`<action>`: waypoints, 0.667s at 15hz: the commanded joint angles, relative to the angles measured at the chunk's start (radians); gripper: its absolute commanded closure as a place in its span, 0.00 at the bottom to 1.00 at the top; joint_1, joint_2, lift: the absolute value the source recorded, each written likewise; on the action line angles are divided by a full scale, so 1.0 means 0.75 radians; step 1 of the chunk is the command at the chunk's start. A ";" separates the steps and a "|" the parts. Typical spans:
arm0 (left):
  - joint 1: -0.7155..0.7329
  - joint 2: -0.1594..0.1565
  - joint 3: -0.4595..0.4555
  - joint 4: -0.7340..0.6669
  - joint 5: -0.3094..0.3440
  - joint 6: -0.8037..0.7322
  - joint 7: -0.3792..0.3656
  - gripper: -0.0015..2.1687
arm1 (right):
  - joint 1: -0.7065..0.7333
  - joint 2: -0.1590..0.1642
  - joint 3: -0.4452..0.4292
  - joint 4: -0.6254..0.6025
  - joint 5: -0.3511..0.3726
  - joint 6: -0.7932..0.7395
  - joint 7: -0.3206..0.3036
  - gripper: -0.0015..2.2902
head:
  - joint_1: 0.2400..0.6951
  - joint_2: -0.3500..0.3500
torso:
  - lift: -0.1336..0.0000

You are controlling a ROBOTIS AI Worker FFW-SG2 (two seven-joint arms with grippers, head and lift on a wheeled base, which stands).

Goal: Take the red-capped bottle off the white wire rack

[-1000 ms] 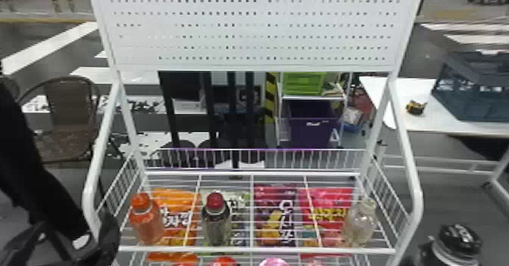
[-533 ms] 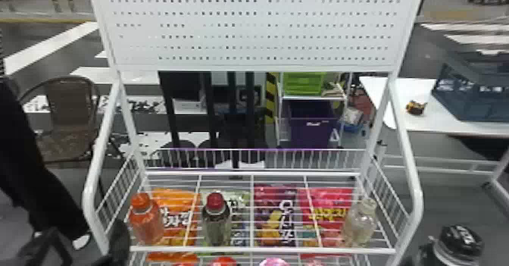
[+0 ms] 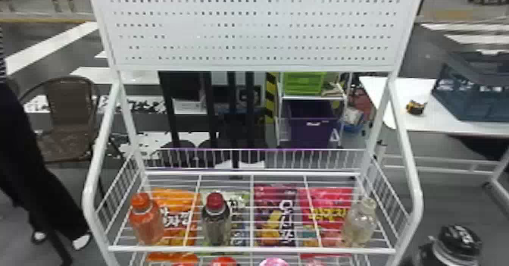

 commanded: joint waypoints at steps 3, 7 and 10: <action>-0.238 -0.011 -0.190 0.259 -0.025 -0.024 0.109 0.04 | 0.016 0.001 -0.014 -0.008 -0.005 -0.011 0.001 0.53 | 0.57 0.50 | 1.00; -0.403 -0.060 -0.233 0.443 -0.021 -0.032 0.175 0.04 | 0.027 0.001 -0.029 -0.010 -0.017 -0.027 0.001 0.53 | 0.57 0.50 | 1.00; -0.483 -0.083 -0.231 0.523 0.004 -0.045 0.183 0.04 | 0.027 0.001 -0.029 -0.006 -0.017 -0.027 0.001 0.53 | 0.57 0.50 | 1.00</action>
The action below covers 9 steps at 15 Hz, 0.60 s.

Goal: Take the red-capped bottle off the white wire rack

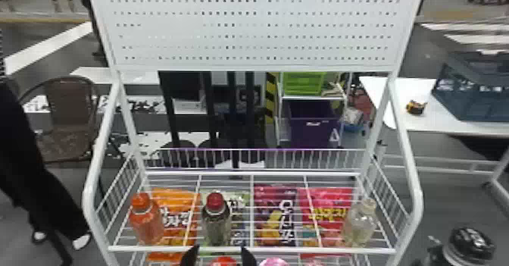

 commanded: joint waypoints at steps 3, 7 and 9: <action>-0.120 -0.043 0.004 0.161 0.029 -0.097 0.020 0.04 | 0.000 0.001 0.000 -0.009 0.000 0.008 0.000 0.53 | 0.57 0.50 | 1.00; -0.225 -0.070 0.021 0.323 0.058 -0.187 0.020 0.04 | 0.021 0.001 -0.010 -0.023 0.000 0.000 0.002 0.53 | 0.57 0.50 | 1.00; -0.268 -0.074 0.039 0.357 0.081 -0.196 0.018 0.04 | 0.027 0.001 -0.018 -0.023 0.000 -0.008 0.004 0.53 | 0.57 0.50 | 1.00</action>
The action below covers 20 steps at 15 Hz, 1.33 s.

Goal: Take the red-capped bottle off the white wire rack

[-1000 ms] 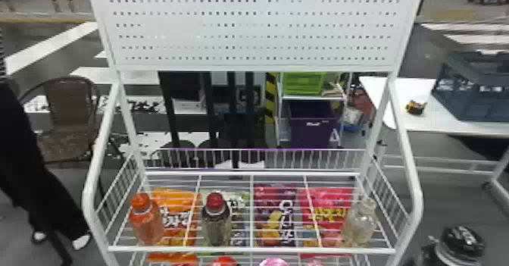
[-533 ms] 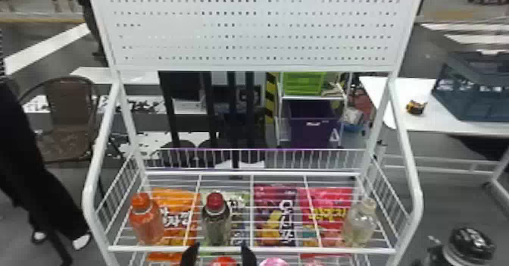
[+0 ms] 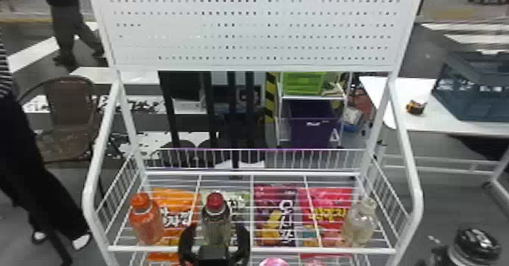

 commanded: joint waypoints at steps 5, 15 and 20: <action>-0.090 -0.004 0.058 0.113 0.050 -0.008 -0.030 0.04 | 0.015 0.001 -0.004 -0.006 -0.004 -0.017 -0.001 0.53 | 0.57 0.50 | 1.00; 0.059 0.055 0.066 -0.308 0.078 0.123 -0.104 0.93 | 0.015 0.001 0.002 0.008 -0.006 -0.041 -0.001 0.53 | 0.57 0.50 | 1.00; 0.329 0.186 0.125 -0.944 0.048 0.372 -0.108 0.93 | 0.013 0.001 0.008 0.014 -0.004 -0.041 -0.001 0.53 | 0.57 0.50 | 1.00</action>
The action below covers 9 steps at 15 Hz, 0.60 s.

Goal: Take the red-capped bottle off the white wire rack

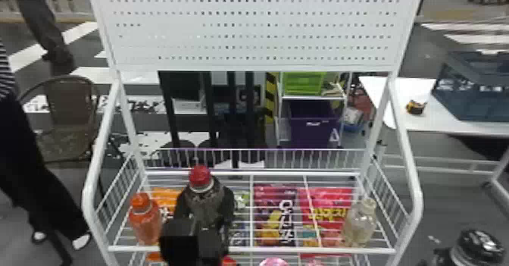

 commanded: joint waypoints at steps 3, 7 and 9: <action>0.297 0.035 0.168 -0.344 -0.073 0.029 -0.046 0.93 | 0.004 0.001 0.003 -0.005 -0.002 0.000 0.000 0.53 | 0.57 0.50 | 1.00; 0.464 0.035 0.389 -0.385 -0.069 0.025 -0.114 0.93 | 0.029 0.001 -0.001 -0.007 -0.008 -0.045 0.000 0.53 | 0.57 0.50 | 1.00; 0.470 0.031 0.464 -0.360 -0.047 0.021 -0.116 0.93 | 0.039 0.001 0.001 -0.003 -0.012 -0.070 0.000 0.53 | 0.57 0.50 | 1.00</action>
